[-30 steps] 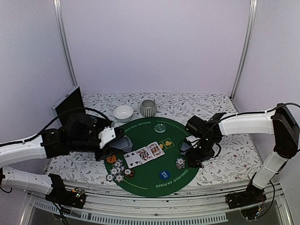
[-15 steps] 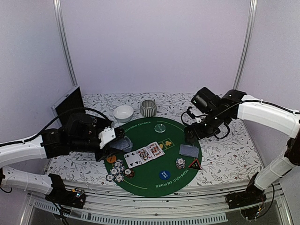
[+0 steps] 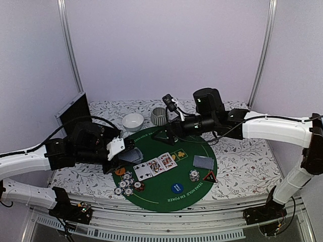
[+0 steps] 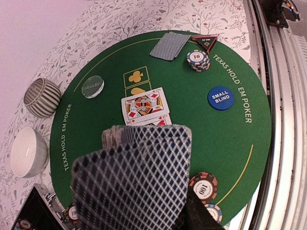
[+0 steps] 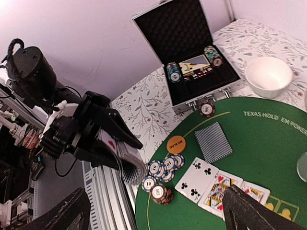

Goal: Distribute texas hold em gaming equipment
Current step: Pass from the left arm to the right

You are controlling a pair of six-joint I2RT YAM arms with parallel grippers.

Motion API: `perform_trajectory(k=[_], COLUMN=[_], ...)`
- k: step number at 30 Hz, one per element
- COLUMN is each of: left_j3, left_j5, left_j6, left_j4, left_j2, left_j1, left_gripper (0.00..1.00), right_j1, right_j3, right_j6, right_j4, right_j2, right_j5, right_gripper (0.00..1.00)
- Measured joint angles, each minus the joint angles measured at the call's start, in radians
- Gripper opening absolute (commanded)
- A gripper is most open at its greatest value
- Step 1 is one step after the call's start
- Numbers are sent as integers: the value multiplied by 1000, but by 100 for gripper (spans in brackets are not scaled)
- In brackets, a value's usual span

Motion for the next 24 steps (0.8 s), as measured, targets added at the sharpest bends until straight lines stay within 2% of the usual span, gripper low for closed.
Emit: perform_trajectory(k=[6,15,20,22,24], left_j3=[0,0,0,0,0], left_j5=[0,5,7,7,7], left_j6=[2,1,1,0,1], left_j4=[1,1,1,1,1], left_j2=[0,5,5,5,5], left_j1=[0,0,0,0,0], left_gripper=[37,37,37,37,37], right_j1=[51,110,112,113,113], right_j3=[144,189,238,246,247], right_j6=[-30,-68,-66,-59,-52], right_j4=[120,164,177,181,183], right_j2=[242,373,440,454,462], right_j5=[-63,-133,-177,-194,-210], right_gripper=[99,99,85,72,53])
